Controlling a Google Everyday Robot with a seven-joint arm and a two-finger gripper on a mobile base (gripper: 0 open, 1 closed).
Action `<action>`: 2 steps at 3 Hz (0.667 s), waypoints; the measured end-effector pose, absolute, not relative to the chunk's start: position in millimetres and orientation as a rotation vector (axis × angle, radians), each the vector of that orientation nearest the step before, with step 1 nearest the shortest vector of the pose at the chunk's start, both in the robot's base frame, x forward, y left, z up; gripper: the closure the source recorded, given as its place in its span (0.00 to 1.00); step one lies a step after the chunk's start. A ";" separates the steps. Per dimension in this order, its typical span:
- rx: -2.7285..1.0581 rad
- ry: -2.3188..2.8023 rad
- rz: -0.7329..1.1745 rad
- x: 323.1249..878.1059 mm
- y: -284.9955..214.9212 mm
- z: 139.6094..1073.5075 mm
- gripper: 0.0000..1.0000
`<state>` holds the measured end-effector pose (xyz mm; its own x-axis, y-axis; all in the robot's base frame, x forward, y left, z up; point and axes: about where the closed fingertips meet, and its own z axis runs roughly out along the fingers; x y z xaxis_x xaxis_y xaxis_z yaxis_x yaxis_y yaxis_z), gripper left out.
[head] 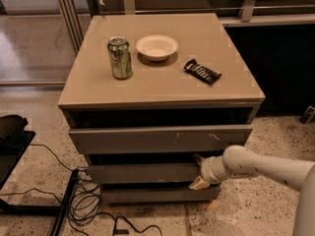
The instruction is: Open middle drawer
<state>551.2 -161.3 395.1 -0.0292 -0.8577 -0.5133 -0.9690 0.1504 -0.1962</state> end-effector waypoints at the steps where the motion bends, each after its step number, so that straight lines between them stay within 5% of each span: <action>1: -1.736 1.915 0.281 551.2 -161.3 395.0 0.61; 2: -1.736 1.915 0.281 551.2 -161.3 395.2 0.84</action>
Offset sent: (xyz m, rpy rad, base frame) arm 0.0000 0.0000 0.0000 0.0000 0.0000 0.0000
